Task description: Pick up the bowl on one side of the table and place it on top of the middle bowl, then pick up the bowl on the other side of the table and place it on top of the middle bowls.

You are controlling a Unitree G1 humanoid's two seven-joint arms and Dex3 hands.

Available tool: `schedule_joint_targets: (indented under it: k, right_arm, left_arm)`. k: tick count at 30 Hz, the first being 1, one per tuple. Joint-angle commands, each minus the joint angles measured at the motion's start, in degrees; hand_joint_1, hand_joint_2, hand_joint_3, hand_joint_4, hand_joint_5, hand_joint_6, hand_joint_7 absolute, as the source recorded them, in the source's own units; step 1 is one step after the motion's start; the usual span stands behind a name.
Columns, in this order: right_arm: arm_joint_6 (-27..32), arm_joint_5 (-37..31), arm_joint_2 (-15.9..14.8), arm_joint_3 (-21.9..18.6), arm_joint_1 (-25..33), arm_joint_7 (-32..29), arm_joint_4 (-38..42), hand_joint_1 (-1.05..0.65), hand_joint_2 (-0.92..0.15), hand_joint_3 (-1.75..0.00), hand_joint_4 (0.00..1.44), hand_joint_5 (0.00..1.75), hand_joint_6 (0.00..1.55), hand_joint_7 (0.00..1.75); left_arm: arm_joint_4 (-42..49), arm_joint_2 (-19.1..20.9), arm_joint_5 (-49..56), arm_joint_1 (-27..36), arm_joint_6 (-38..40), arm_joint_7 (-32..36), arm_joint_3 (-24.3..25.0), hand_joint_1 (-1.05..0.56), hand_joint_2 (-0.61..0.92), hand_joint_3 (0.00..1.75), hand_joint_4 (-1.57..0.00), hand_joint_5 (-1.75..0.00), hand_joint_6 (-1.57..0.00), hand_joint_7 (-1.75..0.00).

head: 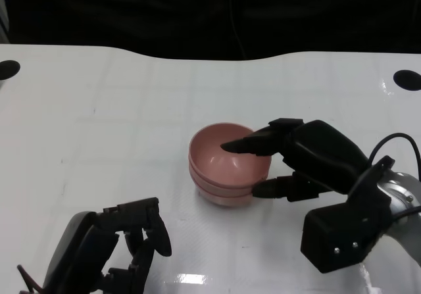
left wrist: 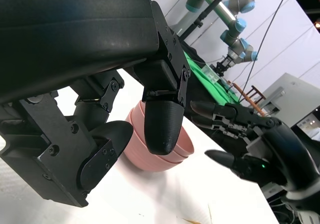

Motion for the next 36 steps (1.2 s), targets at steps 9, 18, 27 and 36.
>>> schedule_joint_targets:
  k: [9,18,27,36]
  right_arm:
    - [0.92,5.44,-4.87,-5.67,8.71,4.88,-12.63,-0.63,-0.92,-0.30,0.16,0.35,0.33,0.00]
    - [-0.51,7.75,-7.09,-9.22,17.22,5.18,-21.20,-0.56,-0.92,-0.23,0.21,0.46,0.39,0.04]
    - [-7.83,13.68,-3.01,-13.76,27.20,-1.35,-22.43,-0.02,-0.90,-0.12,0.61,0.90,0.85,0.26]
    - [-19.98,14.63,0.71,-15.22,25.88,-5.93,-12.33,0.19,-0.20,-1.44,1.01,1.46,1.06,0.90]
  left_arm:
    - [0.39,0.90,0.05,-0.28,-0.14,0.17,0.14,0.06,0.22,1.57,-0.91,-1.71,-0.86,-1.48]
    - [0.03,1.02,-0.34,-0.13,0.20,-0.23,0.11,0.04,0.22,1.58,-0.90,-1.72,-0.85,-1.49]
    - [-0.01,1.69,-0.60,0.01,0.15,-0.31,0.47,0.03,0.23,1.58,-0.90,-1.72,-0.86,-1.48]
    - [1.23,2.90,-2.41,0.10,-0.65,-0.94,0.92,0.05,0.24,1.57,-0.91,-1.70,-0.87,-1.47]
